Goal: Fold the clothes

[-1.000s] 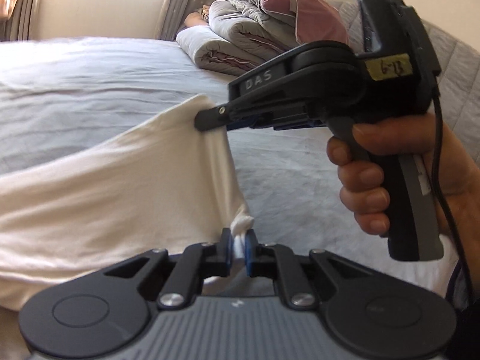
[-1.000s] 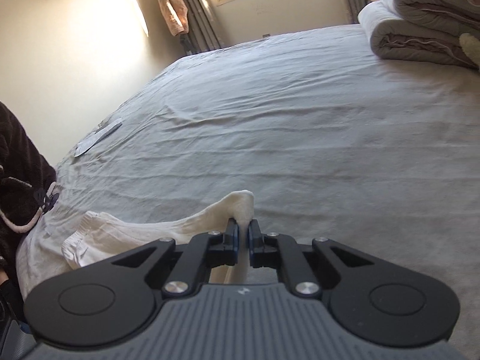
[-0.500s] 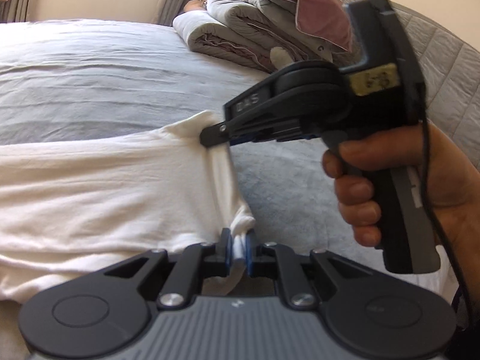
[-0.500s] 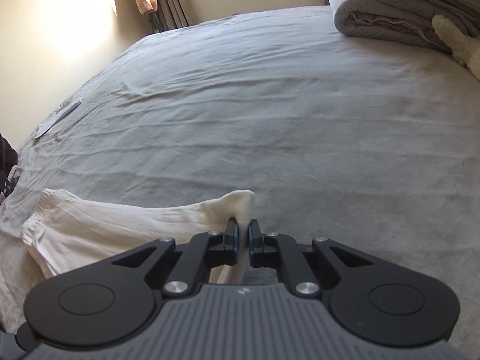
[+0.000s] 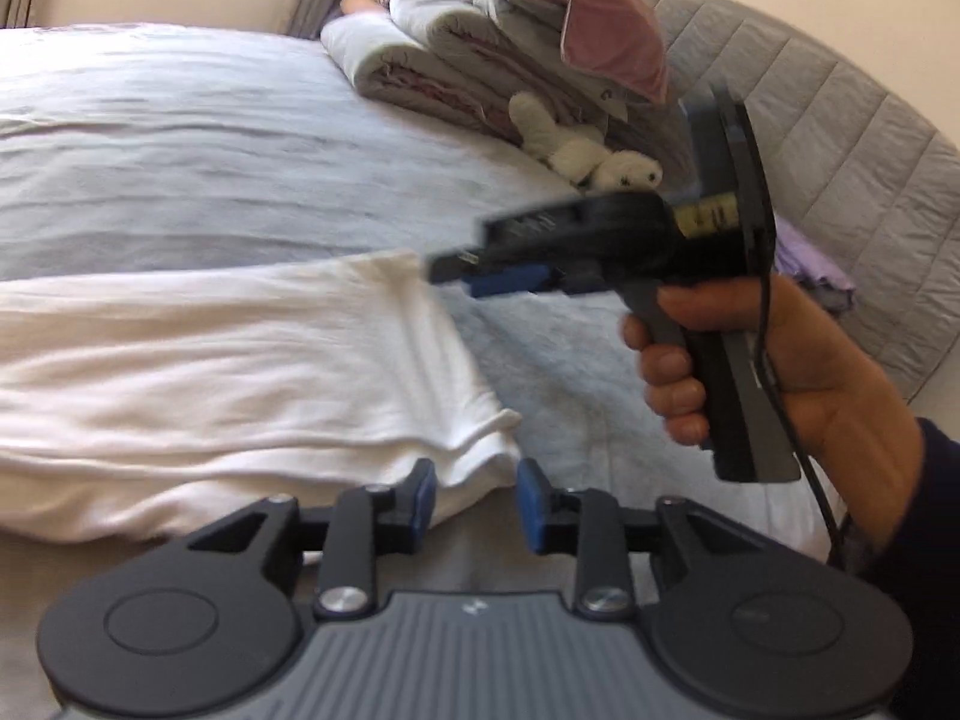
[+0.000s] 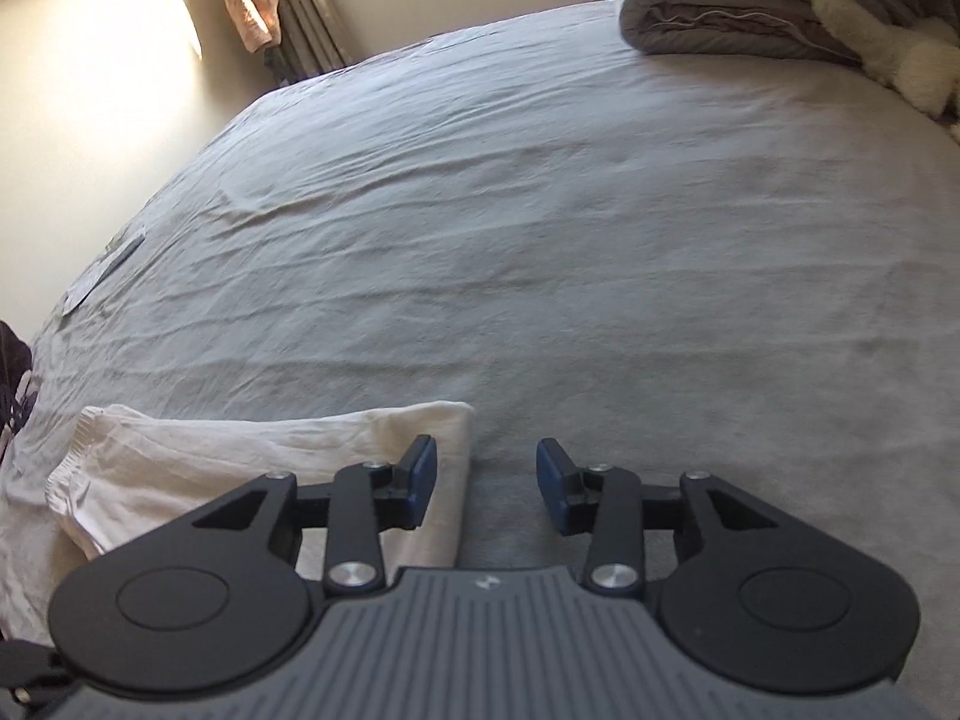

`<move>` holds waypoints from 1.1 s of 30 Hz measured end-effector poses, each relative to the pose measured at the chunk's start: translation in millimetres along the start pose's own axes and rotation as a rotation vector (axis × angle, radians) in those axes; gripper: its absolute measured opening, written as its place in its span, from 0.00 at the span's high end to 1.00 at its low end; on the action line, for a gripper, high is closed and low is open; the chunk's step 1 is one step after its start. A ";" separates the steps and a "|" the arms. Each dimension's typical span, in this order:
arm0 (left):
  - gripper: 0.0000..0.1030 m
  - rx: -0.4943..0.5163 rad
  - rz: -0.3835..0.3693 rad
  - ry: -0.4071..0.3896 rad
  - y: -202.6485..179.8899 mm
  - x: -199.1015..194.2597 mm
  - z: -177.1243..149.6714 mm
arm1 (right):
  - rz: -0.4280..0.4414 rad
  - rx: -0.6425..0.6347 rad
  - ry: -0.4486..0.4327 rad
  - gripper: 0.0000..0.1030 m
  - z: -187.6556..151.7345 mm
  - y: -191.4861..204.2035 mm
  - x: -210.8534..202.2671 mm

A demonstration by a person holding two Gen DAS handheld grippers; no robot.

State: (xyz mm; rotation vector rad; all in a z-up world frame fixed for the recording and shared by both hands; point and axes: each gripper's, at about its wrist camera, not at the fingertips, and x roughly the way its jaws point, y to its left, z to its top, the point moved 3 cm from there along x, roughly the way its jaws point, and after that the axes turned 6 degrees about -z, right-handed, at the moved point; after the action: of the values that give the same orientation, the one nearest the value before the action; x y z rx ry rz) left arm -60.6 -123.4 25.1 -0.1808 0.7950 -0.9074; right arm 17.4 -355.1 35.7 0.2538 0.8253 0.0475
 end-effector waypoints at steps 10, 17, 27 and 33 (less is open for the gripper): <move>0.69 -0.162 0.088 -0.044 67.8 -62.0 -11.1 | 0.050 0.042 0.040 0.59 -37.2 7.2 -32.7; 0.69 -0.379 0.062 -0.042 102.9 -60.7 -16.5 | 0.291 -0.426 -0.009 0.59 -80.0 109.0 -58.9; 0.68 -0.485 0.103 -0.118 128.9 -60.1 -18.7 | 0.121 -0.801 -0.125 0.64 -138.5 176.0 -32.2; 0.98 -0.458 0.143 -0.169 132.1 -69.7 -14.9 | 0.110 -0.753 -0.102 0.95 -120.2 166.2 -32.6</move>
State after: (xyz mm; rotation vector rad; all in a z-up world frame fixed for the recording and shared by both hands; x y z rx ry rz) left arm -11.8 14.6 -8.2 -0.5870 0.8376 -0.5564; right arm -83.3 -174.0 21.3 -0.4068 0.6411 0.4357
